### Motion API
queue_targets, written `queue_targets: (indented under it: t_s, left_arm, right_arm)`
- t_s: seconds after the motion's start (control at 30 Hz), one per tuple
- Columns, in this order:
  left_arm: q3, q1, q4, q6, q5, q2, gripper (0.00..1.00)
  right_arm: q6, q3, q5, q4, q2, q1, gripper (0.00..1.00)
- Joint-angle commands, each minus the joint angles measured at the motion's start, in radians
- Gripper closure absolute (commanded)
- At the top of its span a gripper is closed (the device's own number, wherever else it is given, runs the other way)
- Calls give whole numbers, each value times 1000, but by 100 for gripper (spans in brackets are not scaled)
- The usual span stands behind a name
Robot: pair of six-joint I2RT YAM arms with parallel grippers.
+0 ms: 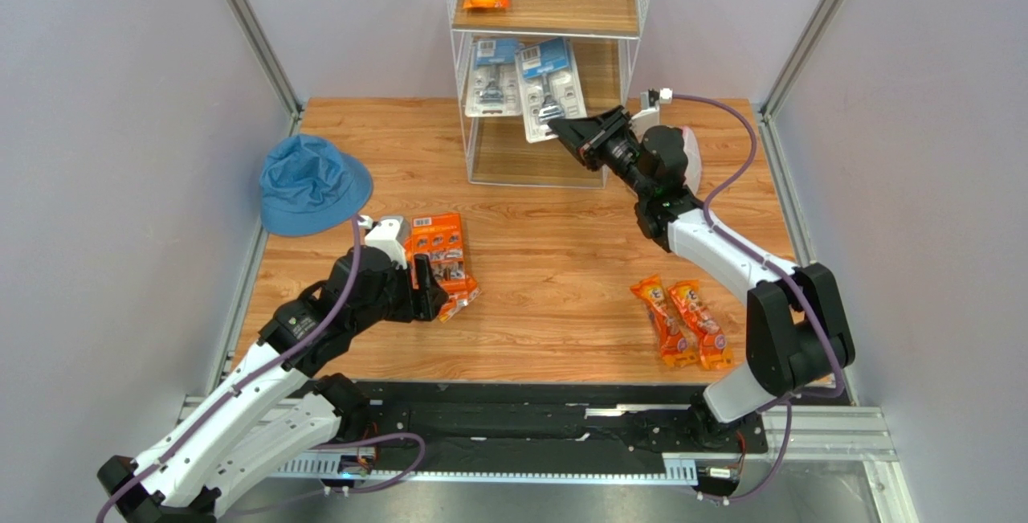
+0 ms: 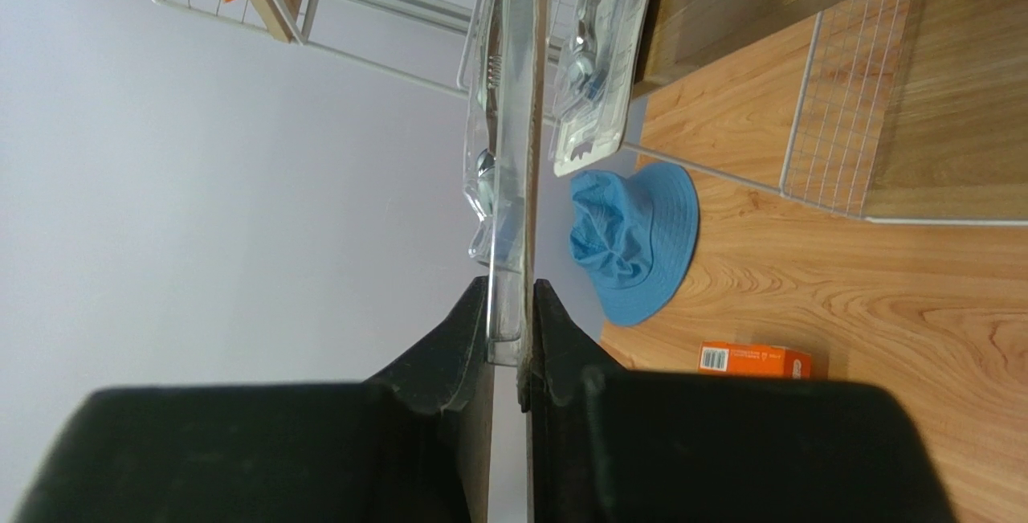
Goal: Place and organize the shaving razors onto the shelf
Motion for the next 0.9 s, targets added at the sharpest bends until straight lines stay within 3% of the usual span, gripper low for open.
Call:
queue_targets:
  t_s: [0.0, 0.87]
  left_arm:
    - [-8, -1, 8, 11, 0, -12, 28]
    - [-16, 0, 18, 11, 24, -24, 29]
  right_arm:
    - [22, 80, 77, 67, 38, -7, 100]
    - [92, 321, 118, -81, 255, -20, 89]
